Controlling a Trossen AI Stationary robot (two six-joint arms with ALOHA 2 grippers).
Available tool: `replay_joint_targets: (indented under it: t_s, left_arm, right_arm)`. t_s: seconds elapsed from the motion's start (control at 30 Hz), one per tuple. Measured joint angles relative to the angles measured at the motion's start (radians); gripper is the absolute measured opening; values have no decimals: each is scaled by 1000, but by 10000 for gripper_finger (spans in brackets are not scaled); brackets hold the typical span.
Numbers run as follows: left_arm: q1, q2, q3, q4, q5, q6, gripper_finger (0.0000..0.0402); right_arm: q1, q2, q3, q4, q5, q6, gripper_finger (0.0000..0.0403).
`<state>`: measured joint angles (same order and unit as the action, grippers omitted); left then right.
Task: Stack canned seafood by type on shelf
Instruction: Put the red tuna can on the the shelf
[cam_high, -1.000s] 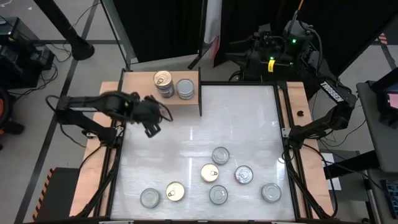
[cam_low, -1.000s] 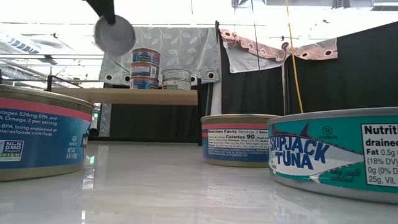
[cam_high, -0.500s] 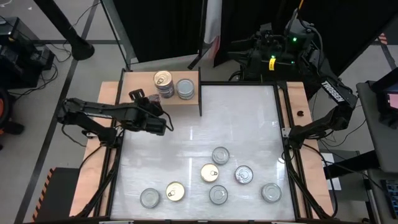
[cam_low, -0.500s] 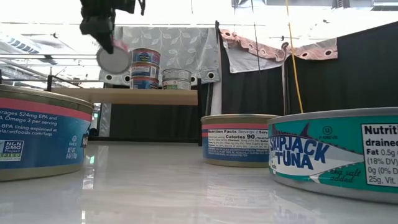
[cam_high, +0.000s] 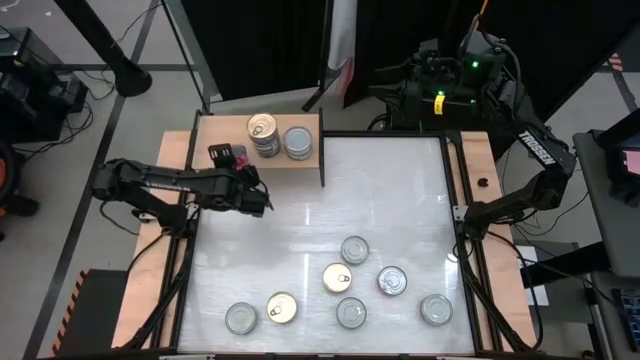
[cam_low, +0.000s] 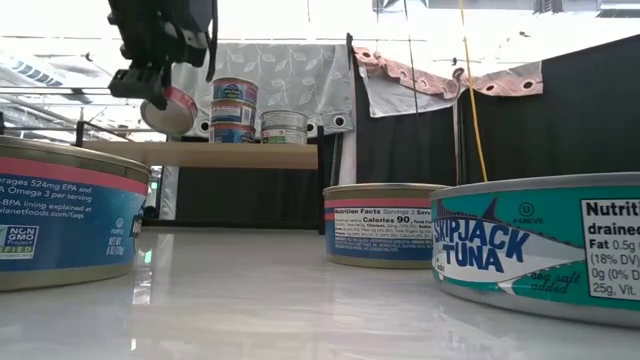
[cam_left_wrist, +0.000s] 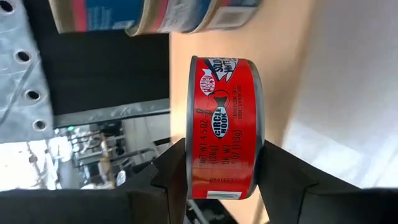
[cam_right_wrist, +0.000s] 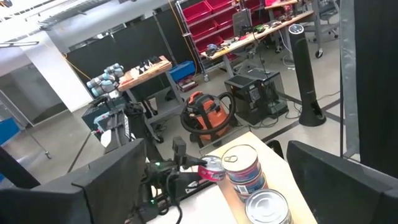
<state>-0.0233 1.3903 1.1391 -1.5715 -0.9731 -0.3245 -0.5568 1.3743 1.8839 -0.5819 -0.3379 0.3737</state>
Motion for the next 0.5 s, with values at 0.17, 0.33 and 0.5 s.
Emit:
replay_joint_targets:
  t_s: [0.17, 0.33, 0.5]
  left_arm:
    - [44, 0, -3, 0, -27, 0, 158]
    - [91, 0, -3, 9, -27, 0, 160]
    - [136, -1, -3, 72, -5, 65, 161]
  right_arm:
    - [0, 0, 0, 1, 0, 0, 380]
    - [0, 0, 0, 1, 0, -15, 380]
    - [0, 0, 0, 1, 0, -19, 380]
